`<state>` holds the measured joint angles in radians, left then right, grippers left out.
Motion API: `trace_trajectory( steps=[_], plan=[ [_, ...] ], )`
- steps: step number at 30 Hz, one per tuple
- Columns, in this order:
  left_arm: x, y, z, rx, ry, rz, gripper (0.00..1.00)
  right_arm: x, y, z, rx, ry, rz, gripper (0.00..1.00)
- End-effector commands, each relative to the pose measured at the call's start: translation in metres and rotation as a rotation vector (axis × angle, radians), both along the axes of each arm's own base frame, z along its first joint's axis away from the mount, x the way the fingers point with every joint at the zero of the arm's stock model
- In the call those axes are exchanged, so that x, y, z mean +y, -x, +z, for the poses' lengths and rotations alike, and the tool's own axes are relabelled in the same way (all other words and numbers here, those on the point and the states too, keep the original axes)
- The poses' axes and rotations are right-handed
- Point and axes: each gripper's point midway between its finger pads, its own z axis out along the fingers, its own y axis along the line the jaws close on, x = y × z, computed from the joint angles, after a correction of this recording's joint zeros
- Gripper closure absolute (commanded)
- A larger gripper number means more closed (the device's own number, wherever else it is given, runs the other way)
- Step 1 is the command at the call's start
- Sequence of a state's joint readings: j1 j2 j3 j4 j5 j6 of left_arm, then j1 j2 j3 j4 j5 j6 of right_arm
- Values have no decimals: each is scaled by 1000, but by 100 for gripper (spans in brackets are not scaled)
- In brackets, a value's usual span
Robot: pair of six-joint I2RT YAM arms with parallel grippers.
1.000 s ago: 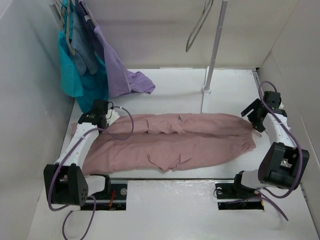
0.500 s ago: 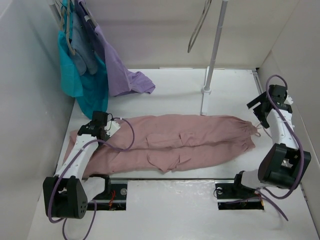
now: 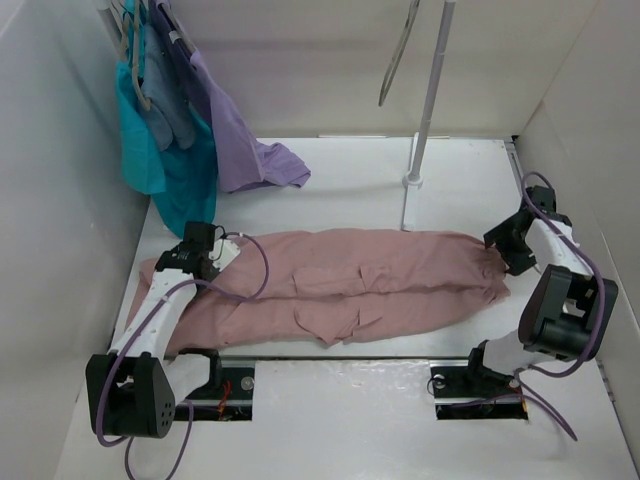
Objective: Place the trousers on the hanger
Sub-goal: Fold the trousers at the center of the board.
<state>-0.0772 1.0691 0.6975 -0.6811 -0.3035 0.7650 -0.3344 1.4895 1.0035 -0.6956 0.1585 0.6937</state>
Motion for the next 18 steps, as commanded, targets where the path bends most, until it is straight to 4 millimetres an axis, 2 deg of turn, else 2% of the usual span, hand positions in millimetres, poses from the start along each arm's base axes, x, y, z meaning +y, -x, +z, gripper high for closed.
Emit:
trace_trajectory(
  steps=[1, 2, 3, 4, 6, 8, 10, 14, 16, 18],
  plan=[
    [3, -5, 7, -35, -15, 21, 98, 6, 10, 4, 5, -28, -20, 20],
    [5, -5, 9, -32, -28, 16, 98, 5, 13, 4, 18, -22, -24, 15],
    [5, -8, 12, -44, -28, 16, 98, 0, 18, 5, 43, 7, -29, 5],
    [5, -8, 12, -44, -28, 16, 98, -4, 19, 10, 33, 33, -37, 2],
    [5, -11, 14, -46, -27, 16, 98, -12, 22, 21, 26, 83, -46, 0],
    [3, -20, 20, -70, -17, 13, 98, -10, 27, 28, 16, 86, -47, 0],
    [3, -20, 21, -66, -21, 4, 98, -4, 32, 24, 20, 61, -37, 0],
    [5, -22, 20, -64, -33, 0, 98, 10, 40, 5, 26, -4, -37, 11],
    [5, -22, 20, -64, -33, 0, 98, 12, 37, 3, 11, -11, -33, 15],
    [5, -22, 19, -55, -34, 0, 98, 11, 36, -8, 38, -20, -33, 23]
  ],
)
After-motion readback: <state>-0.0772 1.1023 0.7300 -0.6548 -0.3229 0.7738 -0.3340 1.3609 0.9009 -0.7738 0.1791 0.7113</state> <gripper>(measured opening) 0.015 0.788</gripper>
